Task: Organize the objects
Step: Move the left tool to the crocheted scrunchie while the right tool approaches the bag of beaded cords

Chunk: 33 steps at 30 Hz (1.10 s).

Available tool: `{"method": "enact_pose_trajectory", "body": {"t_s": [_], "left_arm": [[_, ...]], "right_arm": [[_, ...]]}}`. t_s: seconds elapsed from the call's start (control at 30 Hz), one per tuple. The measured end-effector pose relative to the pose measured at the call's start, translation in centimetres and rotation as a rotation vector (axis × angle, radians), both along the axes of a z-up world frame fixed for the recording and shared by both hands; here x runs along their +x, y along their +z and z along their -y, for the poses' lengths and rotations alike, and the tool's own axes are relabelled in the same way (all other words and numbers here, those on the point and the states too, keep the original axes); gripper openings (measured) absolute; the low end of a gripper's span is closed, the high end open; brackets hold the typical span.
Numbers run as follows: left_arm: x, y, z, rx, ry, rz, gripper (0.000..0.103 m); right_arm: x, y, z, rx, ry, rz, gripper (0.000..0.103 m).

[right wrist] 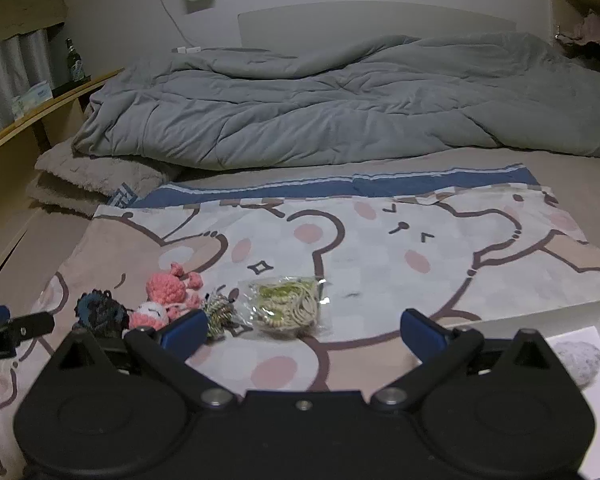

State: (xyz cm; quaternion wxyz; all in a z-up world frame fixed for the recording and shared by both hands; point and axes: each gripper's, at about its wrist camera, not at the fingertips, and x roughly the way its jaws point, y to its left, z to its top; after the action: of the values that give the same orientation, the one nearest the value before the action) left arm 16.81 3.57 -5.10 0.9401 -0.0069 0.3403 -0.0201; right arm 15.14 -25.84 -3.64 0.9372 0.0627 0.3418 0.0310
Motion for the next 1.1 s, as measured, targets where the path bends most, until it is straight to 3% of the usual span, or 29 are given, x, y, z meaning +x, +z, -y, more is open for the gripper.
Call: {"method": "enact_pose_trajectory", "body": {"t_s": [0.3, 0.47, 0.7, 0.9, 1.0, 1.1], "left_arm": [[2.0, -1.7, -1.6, -0.005, 0.036, 0.002, 0.103], [4.0, -3.7, -3.5, -0.042, 0.107, -0.036, 0.103], [7.0, -6.9, -4.4, -0.039, 0.115, -0.112, 0.103], [8.7, -9.1, -4.1, -0.044, 0.116, -0.107, 0.103], [9.2, -9.7, -4.2, -0.038, 0.132, -0.095, 0.099], [9.7, -10.4, -4.7, -0.075, 0.153, -0.094, 0.087]], "right_arm": [[2.8, -1.9, -1.9, 0.076, -0.020, 0.001, 0.103], [4.7, -3.2, -3.2, 0.053, -0.013, -0.002, 0.103], [8.1, -6.1, -3.9, 0.064, -0.049, -0.062, 0.103], [10.8, -8.8, -4.8, 0.058, -0.053, -0.129, 0.103], [11.8, -10.0, -5.1, 0.042, -0.054, -0.156, 0.103], [12.8, -11.2, -5.3, 0.012, -0.081, -0.176, 0.103]]}}
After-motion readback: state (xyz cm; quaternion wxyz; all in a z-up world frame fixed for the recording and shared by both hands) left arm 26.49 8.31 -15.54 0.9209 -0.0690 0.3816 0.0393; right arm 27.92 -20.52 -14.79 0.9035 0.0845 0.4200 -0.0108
